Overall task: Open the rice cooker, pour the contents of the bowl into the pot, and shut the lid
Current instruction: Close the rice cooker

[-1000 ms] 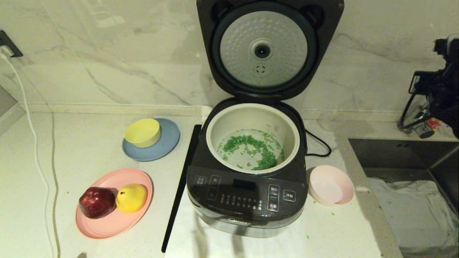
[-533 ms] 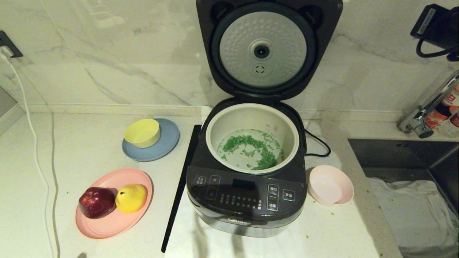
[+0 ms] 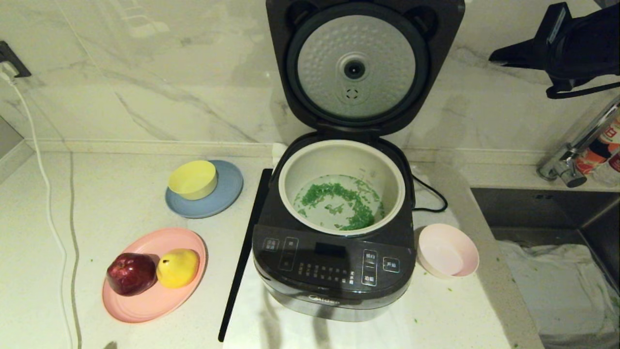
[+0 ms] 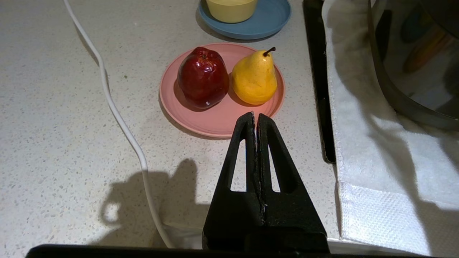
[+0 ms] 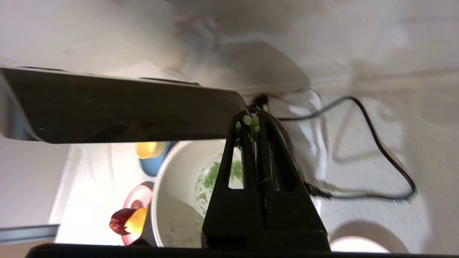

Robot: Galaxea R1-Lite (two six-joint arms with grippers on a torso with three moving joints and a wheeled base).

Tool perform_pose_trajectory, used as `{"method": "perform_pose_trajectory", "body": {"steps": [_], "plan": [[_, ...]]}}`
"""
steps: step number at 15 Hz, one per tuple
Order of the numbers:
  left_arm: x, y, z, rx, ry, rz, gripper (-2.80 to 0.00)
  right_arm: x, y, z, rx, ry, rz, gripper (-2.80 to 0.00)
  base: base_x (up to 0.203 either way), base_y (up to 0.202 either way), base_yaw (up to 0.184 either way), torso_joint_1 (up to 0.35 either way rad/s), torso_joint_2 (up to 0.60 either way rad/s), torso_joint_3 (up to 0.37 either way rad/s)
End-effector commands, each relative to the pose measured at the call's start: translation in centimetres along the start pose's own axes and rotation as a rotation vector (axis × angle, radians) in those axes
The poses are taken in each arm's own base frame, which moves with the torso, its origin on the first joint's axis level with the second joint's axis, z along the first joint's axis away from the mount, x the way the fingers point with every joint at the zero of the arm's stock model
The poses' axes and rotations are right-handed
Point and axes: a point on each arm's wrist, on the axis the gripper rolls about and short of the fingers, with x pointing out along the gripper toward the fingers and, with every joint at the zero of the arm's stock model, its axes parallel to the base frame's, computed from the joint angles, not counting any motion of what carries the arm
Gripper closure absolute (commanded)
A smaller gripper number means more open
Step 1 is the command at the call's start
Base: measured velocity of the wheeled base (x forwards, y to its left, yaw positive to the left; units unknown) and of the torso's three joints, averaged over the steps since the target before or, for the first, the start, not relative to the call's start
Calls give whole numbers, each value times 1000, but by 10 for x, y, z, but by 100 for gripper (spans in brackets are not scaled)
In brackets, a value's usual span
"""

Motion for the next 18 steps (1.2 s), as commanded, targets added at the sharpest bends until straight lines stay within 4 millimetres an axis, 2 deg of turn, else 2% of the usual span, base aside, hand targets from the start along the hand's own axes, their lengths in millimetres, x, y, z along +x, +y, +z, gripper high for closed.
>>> {"method": "perform_pose_trajectory", "body": {"steps": [1,3,6,10,14,18], "plan": [[1,0,-2,-1,9,1,0,8,-3,-5,-6,14,68,0,0,0,0,0,0,0],[1,0,-2,-1,9,1,0,11,-3,-7,-26,13,155,0,0,0,0,0,0,0],[1,0,-2,-1,9,0,0,15,-2,-12,-43,5,187,0,0,0,0,0,0,0],[1,0,-2,0,9,0,0,34,-1,-27,-89,-52,276,0,0,0,0,0,0,0],[1,0,-3,0,10,0,0,46,11,-41,-93,-14,323,0,0,0,0,0,0,0],[1,0,-2,0,9,0,0,54,10,-43,-96,-14,331,0,0,0,0,0,0,0]]}}
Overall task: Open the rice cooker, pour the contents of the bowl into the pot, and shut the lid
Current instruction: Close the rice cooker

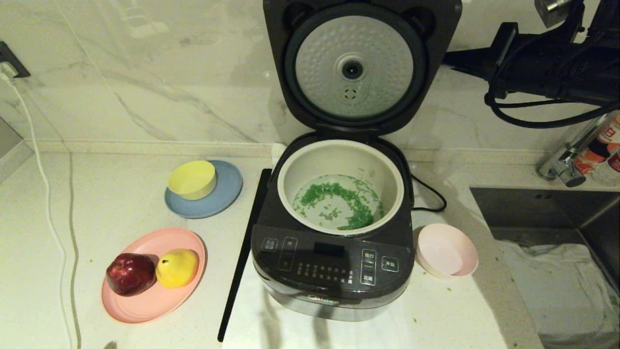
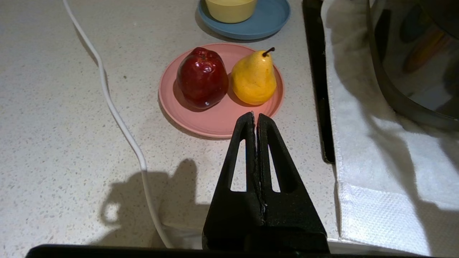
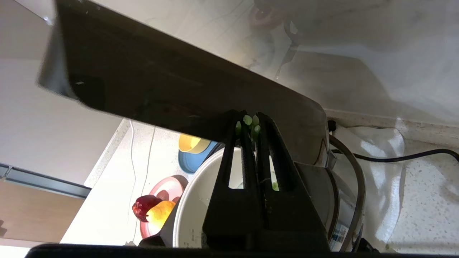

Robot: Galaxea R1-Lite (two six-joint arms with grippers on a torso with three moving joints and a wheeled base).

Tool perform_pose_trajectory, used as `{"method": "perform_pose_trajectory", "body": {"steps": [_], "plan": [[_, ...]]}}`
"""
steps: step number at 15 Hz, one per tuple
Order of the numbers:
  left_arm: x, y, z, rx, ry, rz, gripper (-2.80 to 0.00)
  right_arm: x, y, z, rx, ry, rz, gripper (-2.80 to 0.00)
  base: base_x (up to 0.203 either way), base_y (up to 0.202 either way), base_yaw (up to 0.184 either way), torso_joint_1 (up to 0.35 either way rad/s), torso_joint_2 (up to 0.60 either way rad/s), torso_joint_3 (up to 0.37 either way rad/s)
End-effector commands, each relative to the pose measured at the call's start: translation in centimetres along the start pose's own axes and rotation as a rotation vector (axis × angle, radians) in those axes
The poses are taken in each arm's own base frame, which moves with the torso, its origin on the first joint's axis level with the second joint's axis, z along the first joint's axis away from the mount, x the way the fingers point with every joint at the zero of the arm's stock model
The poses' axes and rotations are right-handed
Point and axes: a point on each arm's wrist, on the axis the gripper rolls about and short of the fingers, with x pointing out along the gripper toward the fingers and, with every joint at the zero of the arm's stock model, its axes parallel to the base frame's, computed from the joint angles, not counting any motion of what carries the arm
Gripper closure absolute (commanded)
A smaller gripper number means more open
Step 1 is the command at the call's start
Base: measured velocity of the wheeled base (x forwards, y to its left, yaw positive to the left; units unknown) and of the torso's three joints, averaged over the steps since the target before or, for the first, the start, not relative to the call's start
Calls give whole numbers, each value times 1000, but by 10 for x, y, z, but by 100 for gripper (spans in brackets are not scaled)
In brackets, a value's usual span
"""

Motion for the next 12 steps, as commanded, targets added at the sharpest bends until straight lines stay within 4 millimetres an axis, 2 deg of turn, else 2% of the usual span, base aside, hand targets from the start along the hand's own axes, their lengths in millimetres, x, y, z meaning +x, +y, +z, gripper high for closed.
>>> {"method": "perform_pose_trajectory", "body": {"steps": [1,7,12], "plan": [[1,0,-2,-2,9,2,0,5,-3,-3,6,9,6,0,0,0,0,0,0,0],[1,0,-2,0,9,0,0,-3,-2,6,-12,-25,-5,0,0,0,0,0,0,0],[1,0,-3,0,11,2,0,1,-10,4,-40,-70,5,0,0,0,0,0,0,0]]}}
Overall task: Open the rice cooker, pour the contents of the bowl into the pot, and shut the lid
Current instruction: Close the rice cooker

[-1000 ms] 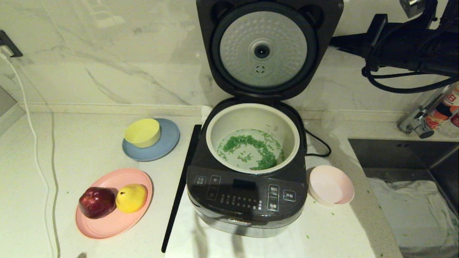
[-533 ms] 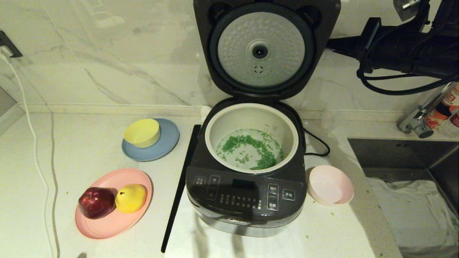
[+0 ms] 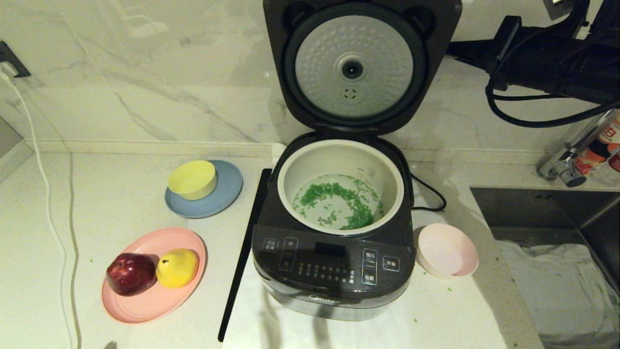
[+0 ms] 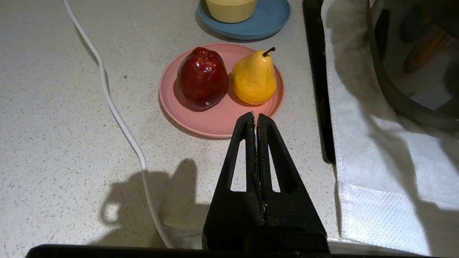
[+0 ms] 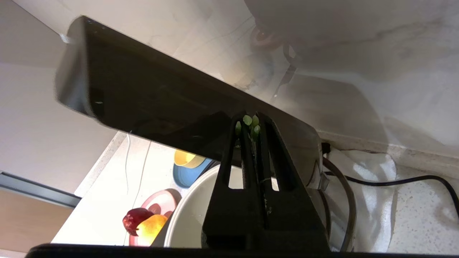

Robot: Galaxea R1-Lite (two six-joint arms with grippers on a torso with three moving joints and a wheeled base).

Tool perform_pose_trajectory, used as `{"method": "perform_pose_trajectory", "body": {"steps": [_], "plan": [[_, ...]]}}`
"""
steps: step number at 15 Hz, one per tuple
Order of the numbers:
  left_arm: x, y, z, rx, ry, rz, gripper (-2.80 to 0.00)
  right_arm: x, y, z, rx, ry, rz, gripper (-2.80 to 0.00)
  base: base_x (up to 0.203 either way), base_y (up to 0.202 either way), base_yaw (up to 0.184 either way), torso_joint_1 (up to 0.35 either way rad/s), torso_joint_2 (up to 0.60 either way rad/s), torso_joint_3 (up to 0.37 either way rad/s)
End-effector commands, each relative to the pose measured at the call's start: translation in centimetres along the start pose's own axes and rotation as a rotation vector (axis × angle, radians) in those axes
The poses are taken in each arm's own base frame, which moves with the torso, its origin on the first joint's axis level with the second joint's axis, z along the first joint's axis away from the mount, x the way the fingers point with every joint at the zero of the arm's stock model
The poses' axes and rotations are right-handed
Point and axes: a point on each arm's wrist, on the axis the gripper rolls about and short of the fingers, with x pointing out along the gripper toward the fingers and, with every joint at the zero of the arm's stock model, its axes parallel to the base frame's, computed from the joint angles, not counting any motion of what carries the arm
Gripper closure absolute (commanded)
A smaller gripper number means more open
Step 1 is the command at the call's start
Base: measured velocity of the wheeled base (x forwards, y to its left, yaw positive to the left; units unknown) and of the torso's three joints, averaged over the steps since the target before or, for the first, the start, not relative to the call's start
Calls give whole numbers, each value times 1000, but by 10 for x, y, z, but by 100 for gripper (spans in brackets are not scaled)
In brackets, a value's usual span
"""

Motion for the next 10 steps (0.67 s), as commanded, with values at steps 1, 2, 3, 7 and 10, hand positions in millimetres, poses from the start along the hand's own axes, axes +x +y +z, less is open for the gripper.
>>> {"method": "perform_pose_trajectory", "body": {"steps": [1,2,3,7,10], "plan": [[1,0,-3,0,10,1,0,5,-7,-5,6,6,-5,0,0,0,0,0,0,0],[1,0,-2,-1,9,1,0,7,-11,-5,-2,-9,-4,0,0,0,0,0,0,0],[1,0,-2,-1,10,1,0,9,-15,-6,-9,-19,0,0,0,0,0,0,0,0],[1,0,-3,-1,11,0,0,18,-26,-16,-3,-7,-3,0,0,0,0,0,0,0],[1,0,-3,0,10,0,0,21,-28,-18,-3,-1,19,0,0,0,0,0,0,0]]}}
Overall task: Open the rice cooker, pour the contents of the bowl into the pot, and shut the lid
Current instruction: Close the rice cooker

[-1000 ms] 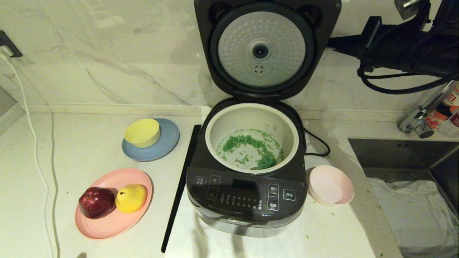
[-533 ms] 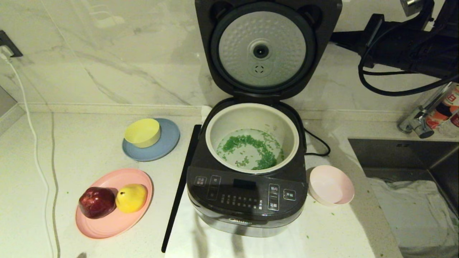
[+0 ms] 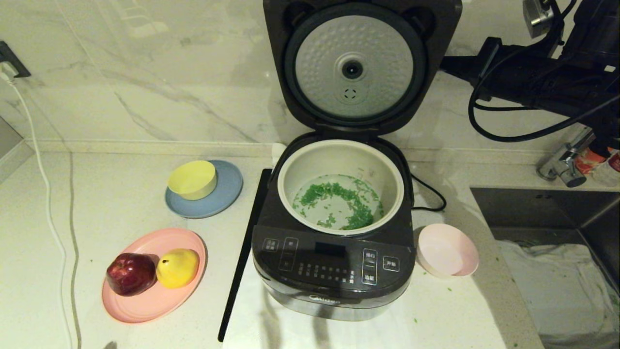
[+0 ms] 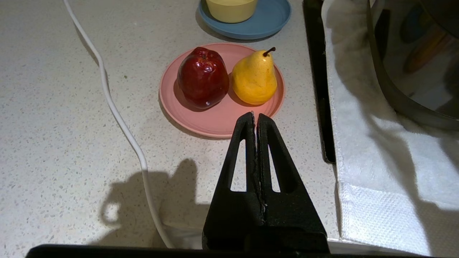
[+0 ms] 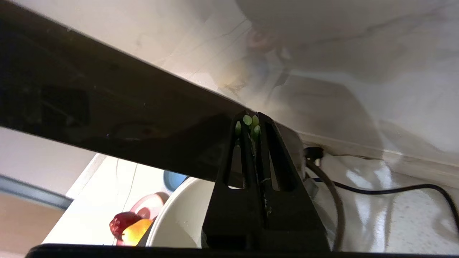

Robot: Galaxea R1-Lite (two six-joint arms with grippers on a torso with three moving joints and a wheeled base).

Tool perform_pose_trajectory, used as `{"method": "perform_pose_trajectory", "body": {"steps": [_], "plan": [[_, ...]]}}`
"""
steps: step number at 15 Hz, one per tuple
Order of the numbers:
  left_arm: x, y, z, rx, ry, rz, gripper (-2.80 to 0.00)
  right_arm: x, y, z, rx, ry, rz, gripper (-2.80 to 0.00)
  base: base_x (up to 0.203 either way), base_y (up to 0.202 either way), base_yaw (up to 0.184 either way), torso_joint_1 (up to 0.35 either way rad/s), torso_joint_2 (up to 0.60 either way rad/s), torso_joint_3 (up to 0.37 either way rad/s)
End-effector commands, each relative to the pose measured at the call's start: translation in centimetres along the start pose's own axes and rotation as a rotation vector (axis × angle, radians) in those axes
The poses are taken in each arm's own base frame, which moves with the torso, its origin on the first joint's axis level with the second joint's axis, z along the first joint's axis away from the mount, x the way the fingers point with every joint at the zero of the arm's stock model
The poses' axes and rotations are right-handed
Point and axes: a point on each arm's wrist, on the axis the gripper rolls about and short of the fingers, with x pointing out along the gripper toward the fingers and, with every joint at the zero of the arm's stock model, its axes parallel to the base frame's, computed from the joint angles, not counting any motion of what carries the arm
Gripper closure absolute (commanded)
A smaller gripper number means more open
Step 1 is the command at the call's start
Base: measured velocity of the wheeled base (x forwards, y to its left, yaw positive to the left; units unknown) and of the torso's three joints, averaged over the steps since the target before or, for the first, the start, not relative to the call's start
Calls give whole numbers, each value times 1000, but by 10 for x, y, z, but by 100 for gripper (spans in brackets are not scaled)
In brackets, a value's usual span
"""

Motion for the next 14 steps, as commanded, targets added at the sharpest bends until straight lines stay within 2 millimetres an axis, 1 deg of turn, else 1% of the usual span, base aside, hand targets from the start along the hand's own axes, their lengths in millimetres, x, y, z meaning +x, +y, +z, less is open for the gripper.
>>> {"method": "perform_pose_trajectory", "body": {"steps": [1,4,10,14], "plan": [[1,0,-3,0,10,1,0,4,-1,-4,7,15,23,0,0,0,0,0,0,0],[1,0,-3,-1,11,-1,0,3,4,1,-2,21,69,0,0,0,0,0,0,0],[1,0,-3,0,10,1,0,0,8,-2,13,77,148,0,0,0,0,0,0,0],[1,0,-3,-1,10,0,0,-3,14,0,8,76,167,0,0,0,0,0,0,0]]}}
